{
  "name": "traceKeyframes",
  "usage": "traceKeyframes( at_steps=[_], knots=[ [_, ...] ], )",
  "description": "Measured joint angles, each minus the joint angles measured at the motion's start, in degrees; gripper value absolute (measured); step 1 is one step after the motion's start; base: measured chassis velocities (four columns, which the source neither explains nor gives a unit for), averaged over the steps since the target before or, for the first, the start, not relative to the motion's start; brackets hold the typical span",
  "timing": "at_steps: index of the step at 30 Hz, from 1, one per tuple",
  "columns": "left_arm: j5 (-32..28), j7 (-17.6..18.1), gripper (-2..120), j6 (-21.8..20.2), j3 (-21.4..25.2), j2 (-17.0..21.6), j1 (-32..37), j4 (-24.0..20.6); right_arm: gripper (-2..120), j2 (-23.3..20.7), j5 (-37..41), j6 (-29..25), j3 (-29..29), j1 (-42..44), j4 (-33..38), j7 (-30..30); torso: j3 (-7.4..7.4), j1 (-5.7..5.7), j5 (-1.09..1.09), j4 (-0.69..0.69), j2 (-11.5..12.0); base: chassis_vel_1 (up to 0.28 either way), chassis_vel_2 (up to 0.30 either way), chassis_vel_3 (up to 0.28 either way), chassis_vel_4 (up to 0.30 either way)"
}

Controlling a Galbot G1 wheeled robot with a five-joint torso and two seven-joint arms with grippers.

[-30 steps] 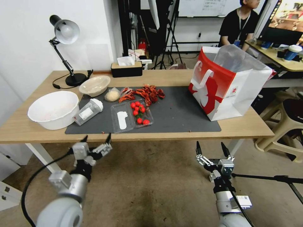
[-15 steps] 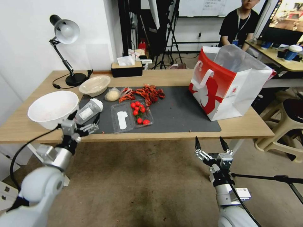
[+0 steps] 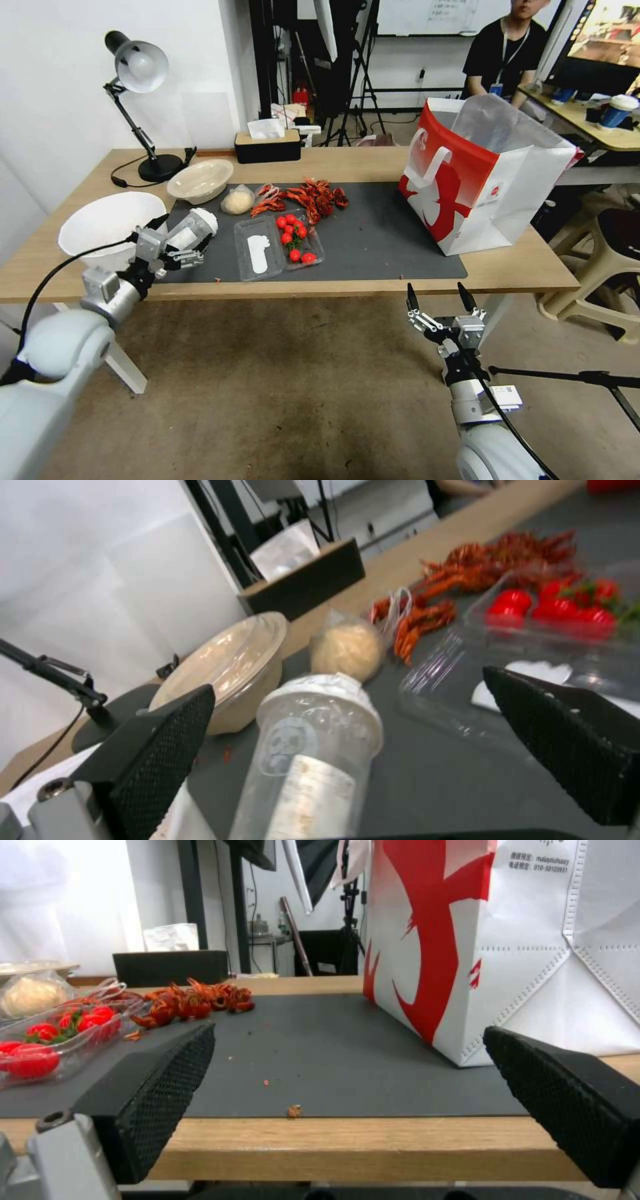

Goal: Pick up the trash from the table and place it into the takeout bag.

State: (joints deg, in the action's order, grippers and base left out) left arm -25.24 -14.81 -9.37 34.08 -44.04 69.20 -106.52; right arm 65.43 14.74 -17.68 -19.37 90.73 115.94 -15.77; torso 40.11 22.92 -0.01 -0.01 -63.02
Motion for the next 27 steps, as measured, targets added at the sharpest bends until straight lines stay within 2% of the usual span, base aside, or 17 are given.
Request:
traceKeyframes(
  at_steps=[3,8,10,17,20,22,27],
  knots=[
    [-0.05,-4.37,100,-2.45,-1.54,3.27,-4.03,2.20,100,-0.04,-0.01,0.18,0.38,-0.57,-0.23,0.09,0.00,0.00,0.01,0.01,0.00,0.000,0.000,0.000,0.000],
    [-0.47,-5.55,100,-4.69,-3.52,5.34,-7.00,3.36,100,-0.05,-0.05,0.23,0.66,-0.99,-0.48,0.14,-0.01,0.00,0.01,0.02,0.00,0.000,0.000,0.000,0.000],
    [-1.07,-6.30,100,-8.00,-6.47,7.17,-10.09,3.87,100,-0.05,-0.12,0.25,0.68,-1.22,-0.76,0.16,0.00,0.00,0.01,0.00,0.00,0.000,0.000,0.000,0.000],
    [-1.46,-7.27,100,-10.94,-10.13,8.44,-14.13,4.64,100,-0.10,-0.18,0.25,0.62,-1.31,-1.02,0.20,-0.01,0.00,0.01,0.00,0.00,0.000,0.000,0.000,0.000],
    [-0.87,-9.05,100,-12.48,-13.20,9.61,-17.25,6.13,100,-0.18,-0.20,0.25,0.44,-1.35,-1.11,0.22,0.00,0.00,0.01,0.01,0.00,0.000,0.000,0.000,0.000],
    [0.62,-11.06,100,-16.31,-19.55,12.14,-24.34,10.14,100,-0.27,-0.23,0.26,0.39,-1.70,-1.50,0.23,0.00,0.00,0.01,0.01,-0.01,0.000,0.000,0.000,0.000],
    [0.73,-11.49,100,-17.44,-22.18,12.93,-26.98,11.12,100,-0.19,-0.24,0.28,0.44,-1.97,-1.71,0.26,0.00,0.00,0.02,0.01,-0.01,0.000,0.000,0.000,0.000]
  ],
)
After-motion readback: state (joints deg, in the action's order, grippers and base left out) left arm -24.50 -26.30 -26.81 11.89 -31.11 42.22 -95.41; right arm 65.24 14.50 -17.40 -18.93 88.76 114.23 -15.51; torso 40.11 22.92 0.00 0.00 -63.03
